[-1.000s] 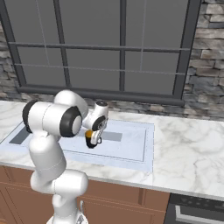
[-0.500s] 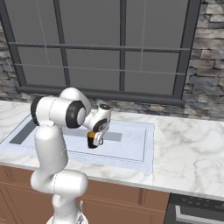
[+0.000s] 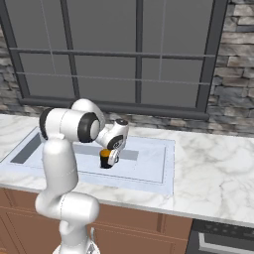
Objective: Pick the mug and place it in the sink. Pick the bowl and place it in the open cabinet and then close the cabinet.
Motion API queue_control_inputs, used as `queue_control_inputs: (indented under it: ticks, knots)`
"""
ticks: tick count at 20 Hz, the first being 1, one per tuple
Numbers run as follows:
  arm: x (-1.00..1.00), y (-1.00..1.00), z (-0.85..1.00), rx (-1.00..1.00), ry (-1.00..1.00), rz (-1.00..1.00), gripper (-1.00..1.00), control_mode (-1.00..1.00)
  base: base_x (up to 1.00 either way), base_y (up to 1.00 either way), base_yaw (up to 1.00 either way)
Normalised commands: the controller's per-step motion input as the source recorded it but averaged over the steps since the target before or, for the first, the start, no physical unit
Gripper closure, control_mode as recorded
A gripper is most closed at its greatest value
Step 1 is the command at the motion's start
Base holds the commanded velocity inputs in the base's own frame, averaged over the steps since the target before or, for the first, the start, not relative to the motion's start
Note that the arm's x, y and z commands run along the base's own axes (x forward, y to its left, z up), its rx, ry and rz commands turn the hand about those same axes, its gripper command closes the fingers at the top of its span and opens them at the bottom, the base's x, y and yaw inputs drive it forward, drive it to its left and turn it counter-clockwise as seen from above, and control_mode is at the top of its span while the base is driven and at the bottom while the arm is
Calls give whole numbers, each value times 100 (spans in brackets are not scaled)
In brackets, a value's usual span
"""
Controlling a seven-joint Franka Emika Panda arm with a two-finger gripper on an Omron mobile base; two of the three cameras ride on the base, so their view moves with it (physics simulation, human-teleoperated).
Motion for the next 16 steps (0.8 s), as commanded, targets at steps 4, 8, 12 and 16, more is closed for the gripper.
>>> queue_control_inputs:
  ticks: [4, 8, 12, 16]
  knots:
    - [-31, 0, 19, 2, 0, 1, -100, -100, 0, 0, 0]
    - [-17, 0, 55, 6, 12, 1, -100, -100, 0, 0, 0]
    - [-4, 0, 99, 6, 20, 0, -100, -100, 0, 0, 0]
    - [-4, 0, 100, 1, 17, -3, -100, -100, 0, 0, 0]
